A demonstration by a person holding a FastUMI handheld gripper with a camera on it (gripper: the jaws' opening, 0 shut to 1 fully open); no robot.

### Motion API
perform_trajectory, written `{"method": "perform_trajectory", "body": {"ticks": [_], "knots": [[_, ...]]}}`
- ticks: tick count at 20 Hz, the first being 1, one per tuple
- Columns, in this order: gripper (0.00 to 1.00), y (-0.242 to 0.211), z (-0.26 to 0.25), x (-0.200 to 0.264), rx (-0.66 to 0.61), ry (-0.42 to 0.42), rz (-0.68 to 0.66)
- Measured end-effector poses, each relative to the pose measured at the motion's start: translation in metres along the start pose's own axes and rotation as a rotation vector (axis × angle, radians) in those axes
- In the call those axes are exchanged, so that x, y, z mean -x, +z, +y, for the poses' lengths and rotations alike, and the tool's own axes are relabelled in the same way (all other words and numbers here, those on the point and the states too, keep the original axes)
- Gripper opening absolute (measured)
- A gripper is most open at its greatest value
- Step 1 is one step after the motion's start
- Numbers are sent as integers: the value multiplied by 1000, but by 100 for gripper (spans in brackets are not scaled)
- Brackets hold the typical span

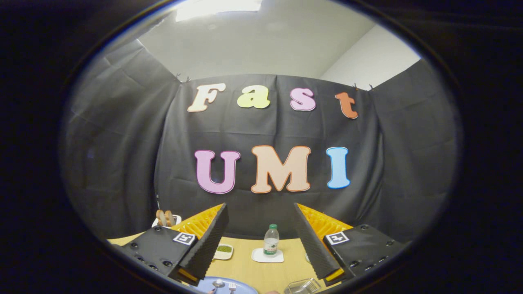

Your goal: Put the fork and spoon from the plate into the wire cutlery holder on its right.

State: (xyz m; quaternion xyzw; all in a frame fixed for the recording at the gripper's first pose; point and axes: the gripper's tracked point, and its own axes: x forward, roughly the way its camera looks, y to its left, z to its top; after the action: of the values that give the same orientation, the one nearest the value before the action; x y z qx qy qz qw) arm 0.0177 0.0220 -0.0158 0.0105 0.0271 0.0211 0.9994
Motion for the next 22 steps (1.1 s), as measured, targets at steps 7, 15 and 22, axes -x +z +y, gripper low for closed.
{"method": "perform_trajectory", "body": {"ticks": [7, 15, 22], "knots": [[98, -16, 8, 3, -3, 38, 56], [98, -95, 24, 12, 52, 88, 250], [98, -170, 49, 32, 87, 173, 447]]}}
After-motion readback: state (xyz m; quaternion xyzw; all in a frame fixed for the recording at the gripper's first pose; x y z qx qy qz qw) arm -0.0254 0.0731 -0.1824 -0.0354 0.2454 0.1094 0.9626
